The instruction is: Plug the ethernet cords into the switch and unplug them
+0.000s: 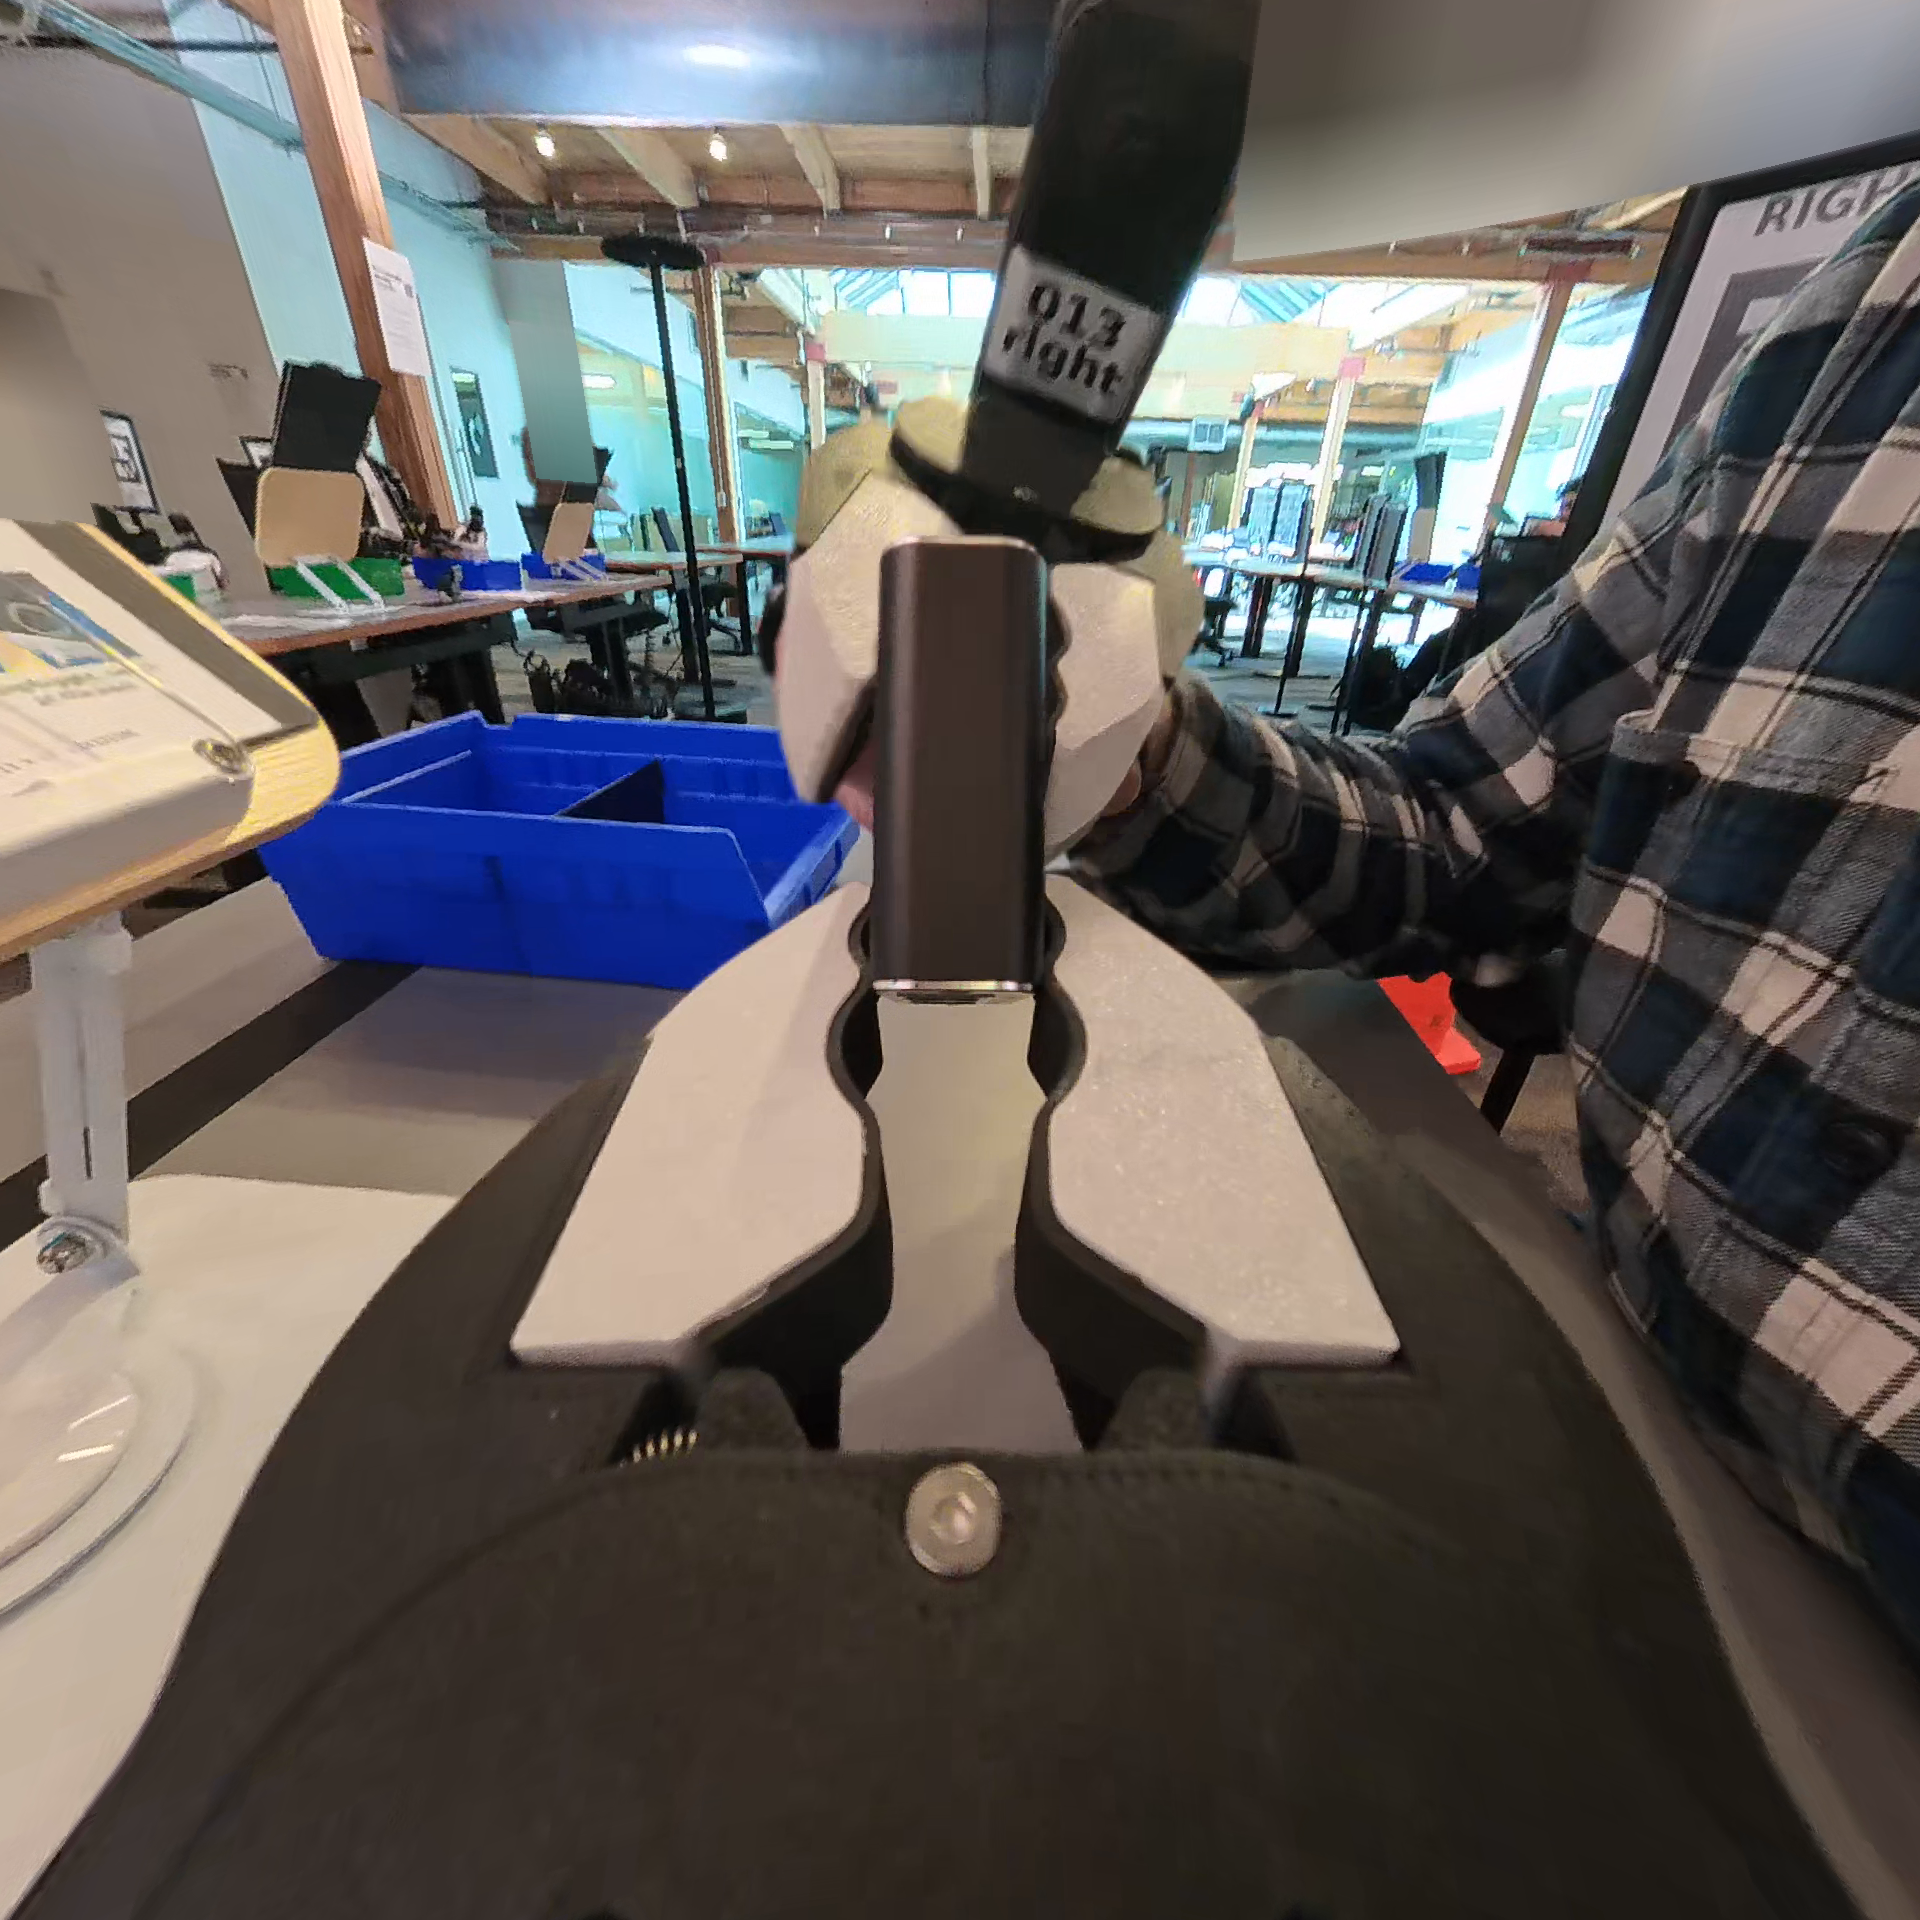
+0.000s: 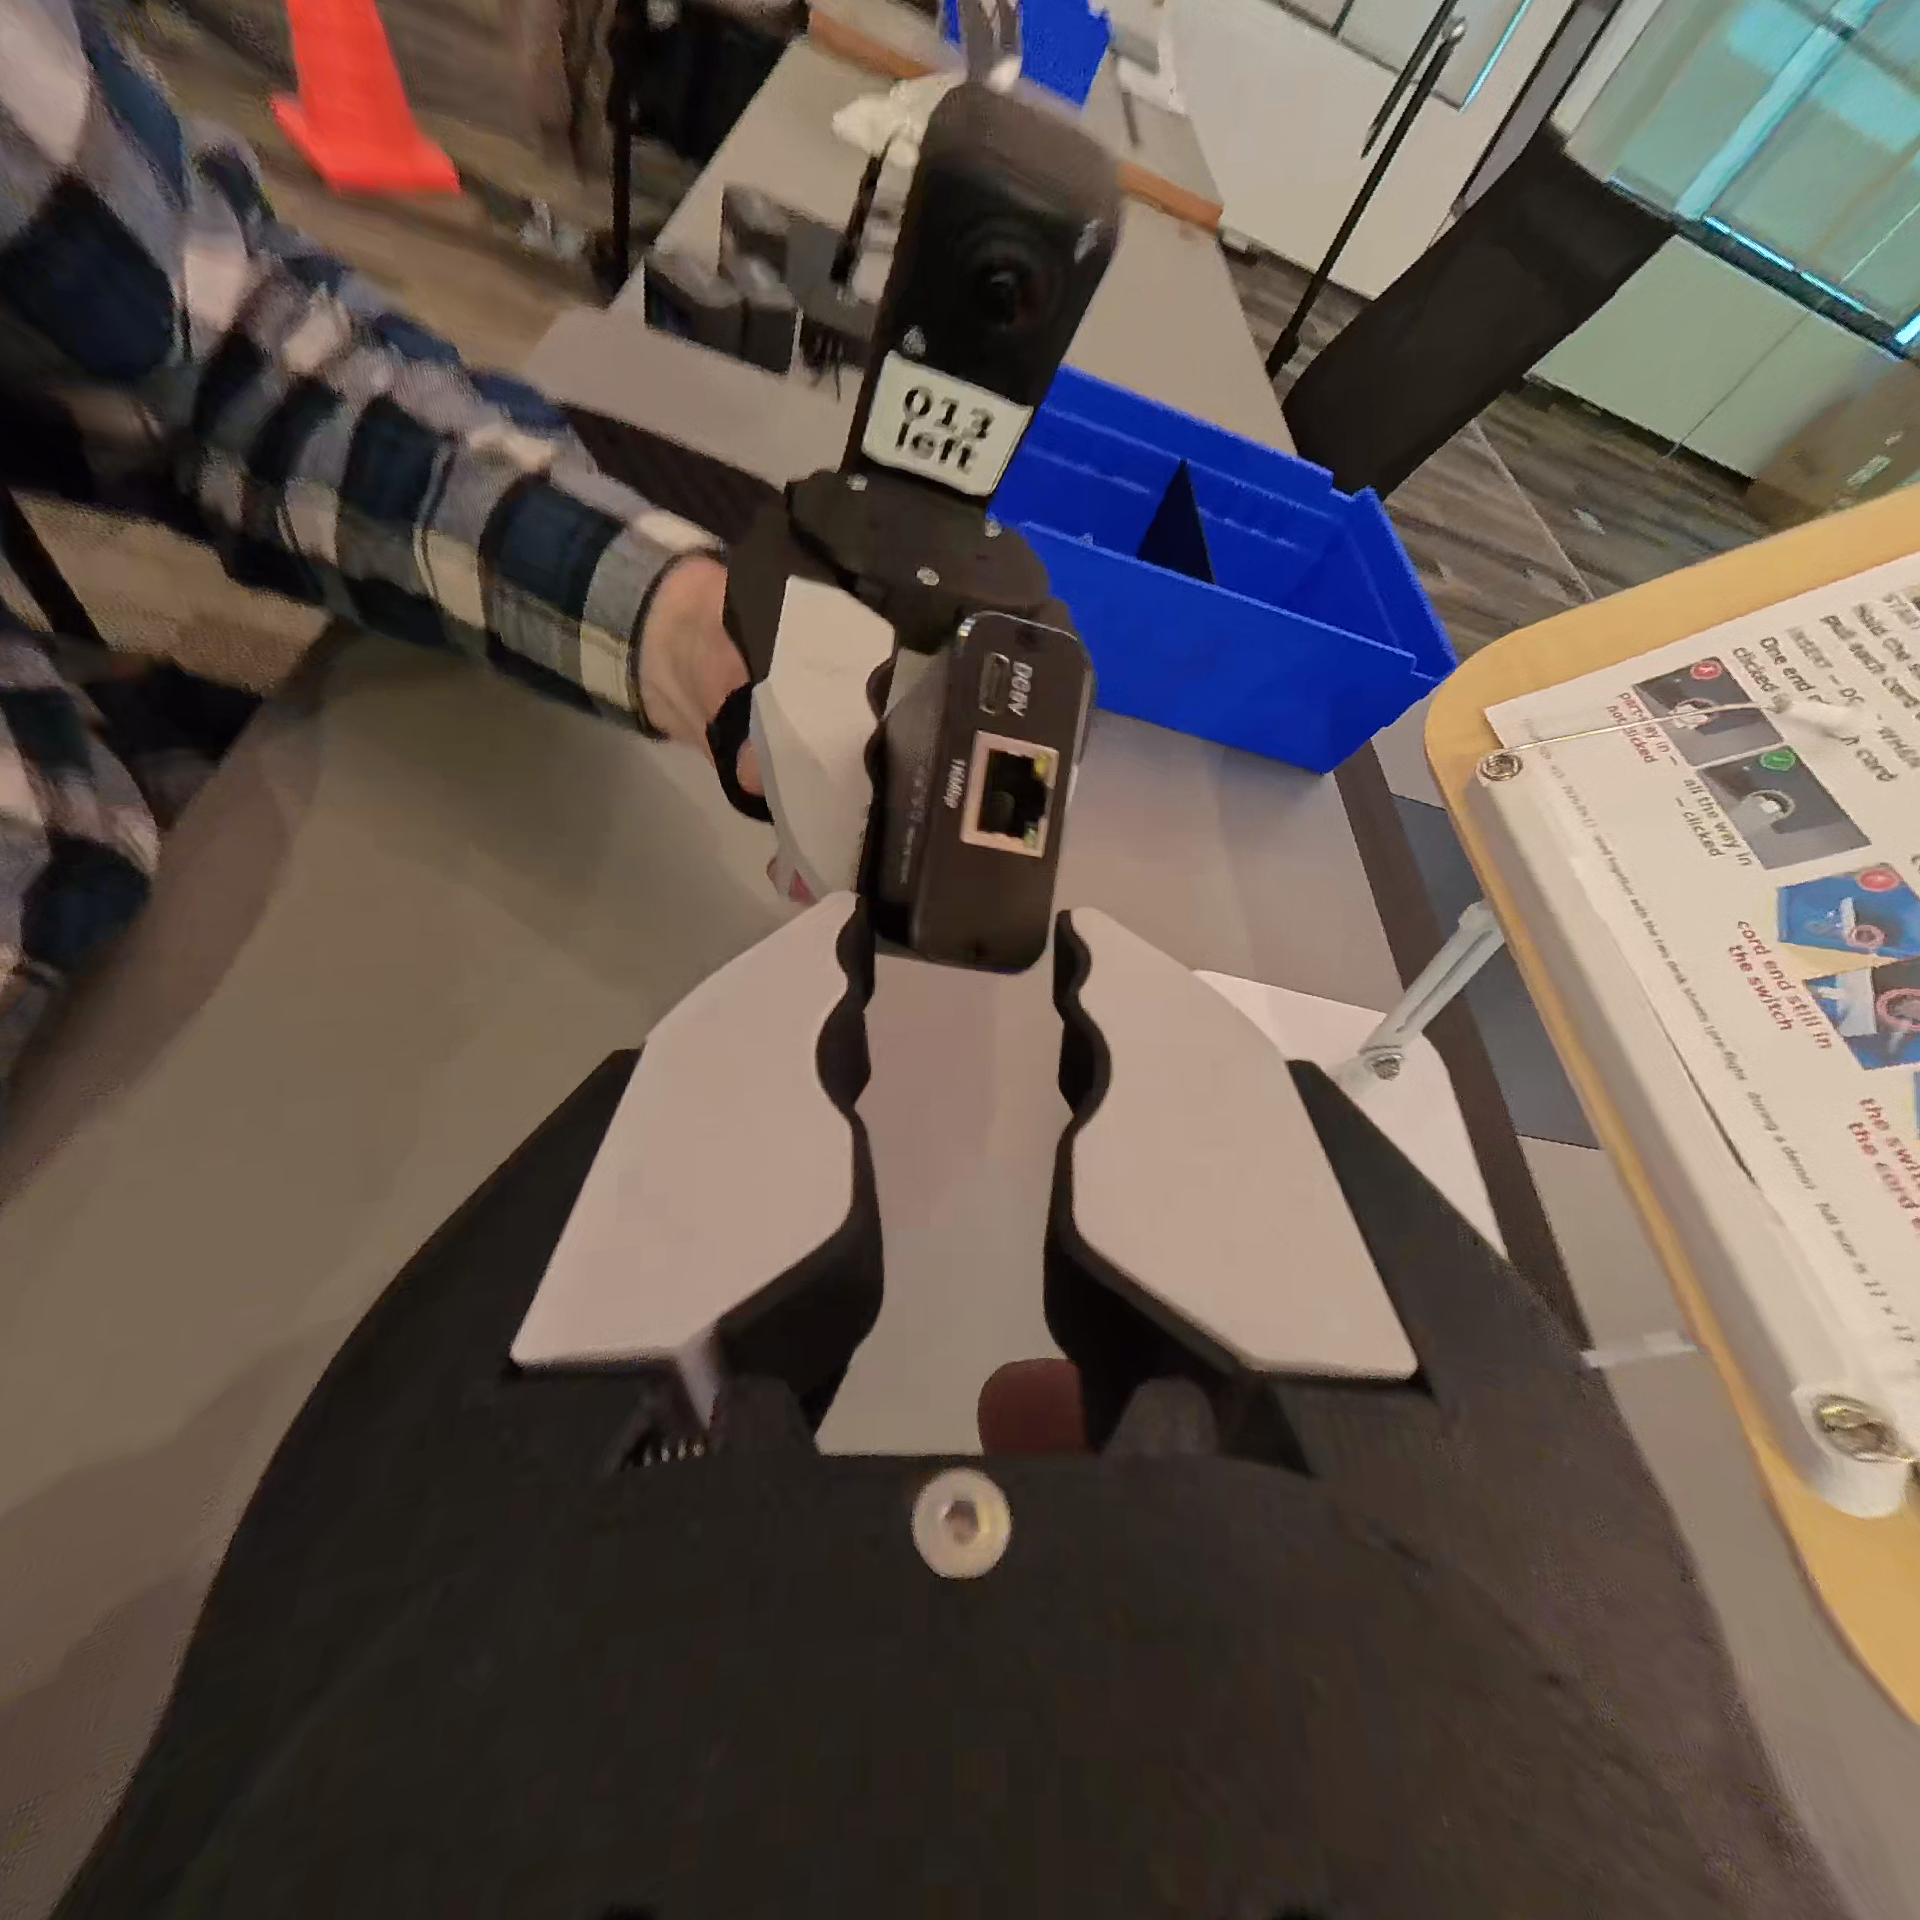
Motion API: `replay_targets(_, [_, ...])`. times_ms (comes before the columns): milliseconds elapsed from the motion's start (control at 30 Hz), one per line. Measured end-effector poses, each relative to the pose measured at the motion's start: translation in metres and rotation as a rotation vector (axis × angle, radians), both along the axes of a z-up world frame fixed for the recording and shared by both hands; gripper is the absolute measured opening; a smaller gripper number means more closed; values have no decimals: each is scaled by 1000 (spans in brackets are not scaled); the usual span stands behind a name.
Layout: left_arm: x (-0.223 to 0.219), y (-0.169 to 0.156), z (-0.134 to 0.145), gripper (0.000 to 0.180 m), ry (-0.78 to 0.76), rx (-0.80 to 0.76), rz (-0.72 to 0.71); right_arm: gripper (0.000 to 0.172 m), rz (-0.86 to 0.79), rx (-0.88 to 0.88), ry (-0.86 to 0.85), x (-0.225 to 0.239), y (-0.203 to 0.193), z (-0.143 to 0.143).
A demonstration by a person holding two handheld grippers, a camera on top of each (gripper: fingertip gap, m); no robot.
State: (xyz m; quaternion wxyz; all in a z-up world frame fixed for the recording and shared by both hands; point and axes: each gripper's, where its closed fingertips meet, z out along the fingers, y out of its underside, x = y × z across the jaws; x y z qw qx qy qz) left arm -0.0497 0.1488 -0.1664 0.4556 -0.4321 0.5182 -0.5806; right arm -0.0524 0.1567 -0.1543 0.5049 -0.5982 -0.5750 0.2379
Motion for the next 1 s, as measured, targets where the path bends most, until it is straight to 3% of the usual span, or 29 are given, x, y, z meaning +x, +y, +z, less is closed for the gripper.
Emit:
replay_targets(67, [-1, -3, 9, 25, -56, -22, -26, 46, 5, -91, 101, -2, 1, 4])
replay_targets(167, [1, -3, 17, 25, -116, -60, -41, 22, 77, -229, 301, -6, -6, 13])
replay_targets(233, [2, -4, 14, 25, -106, -49, -43, 22, 87, -233, 332, -5, -8, 12])
replay_targets(367, [4, -2, 6, 26, -42, -19, -33, 22, 59, -193, 264, -2, -7, 9])
replay_targets(467, [-3, 8, 13, 53, -33, -20, -3, 22, -1, -129, 149, 5, -1, 6])
replay_targets(600, [-9, 10, 20, 45, 22, 98, 39, 22, -73, -53, -69, 19, 5, -5])
replay_targets(767, [5, 4, 9, 26, 136, 213, 38, 23, -61, -14, -294, 20, -2, -20])
replay_targets(900, [2, 2, 19, 25, 64, 185, 30, 23, -31, -17, -199, 16, -5, -11])
replay_targets(1000, [-1, -9, 32, 25, -16, 146, -37, 41, 18, -89, -87, 15, -8, -6])
